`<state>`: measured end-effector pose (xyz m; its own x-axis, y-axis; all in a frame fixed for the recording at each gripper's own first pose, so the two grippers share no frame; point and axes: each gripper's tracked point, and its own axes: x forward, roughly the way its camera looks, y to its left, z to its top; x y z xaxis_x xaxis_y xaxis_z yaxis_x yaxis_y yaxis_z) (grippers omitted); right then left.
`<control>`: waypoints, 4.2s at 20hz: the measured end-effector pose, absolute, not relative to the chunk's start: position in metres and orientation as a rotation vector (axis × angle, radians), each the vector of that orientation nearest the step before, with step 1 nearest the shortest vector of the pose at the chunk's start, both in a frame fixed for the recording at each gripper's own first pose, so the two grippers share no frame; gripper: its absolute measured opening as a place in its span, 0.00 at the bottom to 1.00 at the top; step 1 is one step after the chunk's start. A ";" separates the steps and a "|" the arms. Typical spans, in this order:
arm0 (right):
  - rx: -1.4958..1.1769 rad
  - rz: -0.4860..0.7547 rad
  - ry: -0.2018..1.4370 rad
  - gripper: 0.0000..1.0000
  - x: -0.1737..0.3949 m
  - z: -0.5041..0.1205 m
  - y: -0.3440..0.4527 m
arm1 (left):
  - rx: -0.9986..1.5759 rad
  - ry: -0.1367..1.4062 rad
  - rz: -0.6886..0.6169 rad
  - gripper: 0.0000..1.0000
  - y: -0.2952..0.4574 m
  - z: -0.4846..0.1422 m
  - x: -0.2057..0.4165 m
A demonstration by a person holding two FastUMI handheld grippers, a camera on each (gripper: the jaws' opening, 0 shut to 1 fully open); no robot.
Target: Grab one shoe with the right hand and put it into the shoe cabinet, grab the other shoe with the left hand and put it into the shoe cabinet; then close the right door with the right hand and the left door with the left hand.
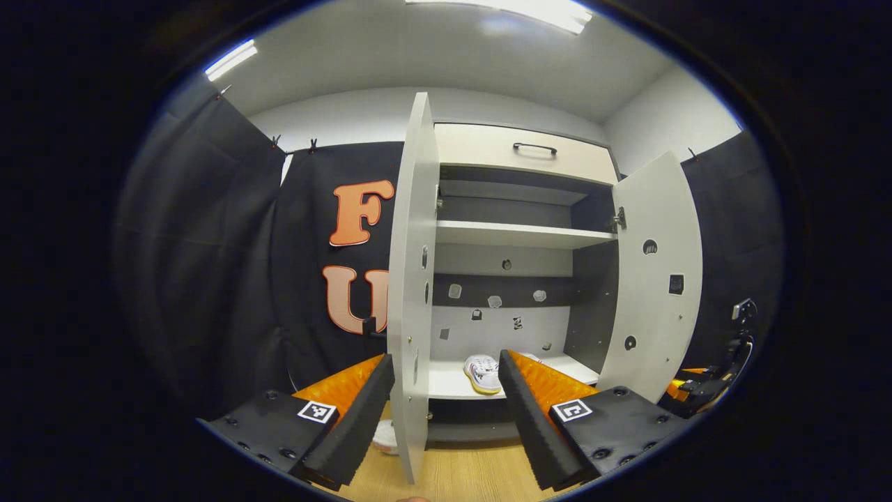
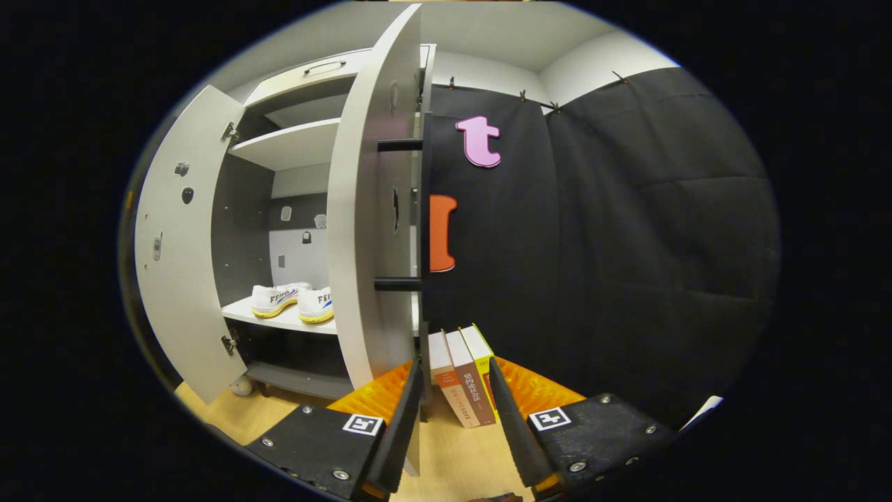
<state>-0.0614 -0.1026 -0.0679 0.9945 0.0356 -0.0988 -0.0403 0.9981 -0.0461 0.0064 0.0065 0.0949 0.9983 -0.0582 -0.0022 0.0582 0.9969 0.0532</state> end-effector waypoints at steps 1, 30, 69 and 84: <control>-0.045 0.061 0.100 0.62 -0.061 -0.069 -0.093 | 0.052 0.003 -0.058 0.96 0.007 0.095 0.006; -0.080 0.251 0.094 0.90 0.034 -0.094 0.082 | 0.022 0.008 0.017 0.96 0.084 0.094 -0.006; -0.051 0.134 -0.012 0.92 -0.039 -0.034 0.026 | -0.049 0.261 -0.142 0.95 0.080 -0.087 0.071; -0.072 0.061 -0.050 0.92 -0.098 -0.017 -0.024 | 0.001 0.217 -0.212 0.95 -0.019 -0.095 0.102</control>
<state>-0.0983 -0.0244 -0.0172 0.9969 0.0628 0.0481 -0.0591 0.9955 -0.0736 0.1023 -0.0190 -0.0955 0.9544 -0.2089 -0.2134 0.2091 0.9776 -0.0217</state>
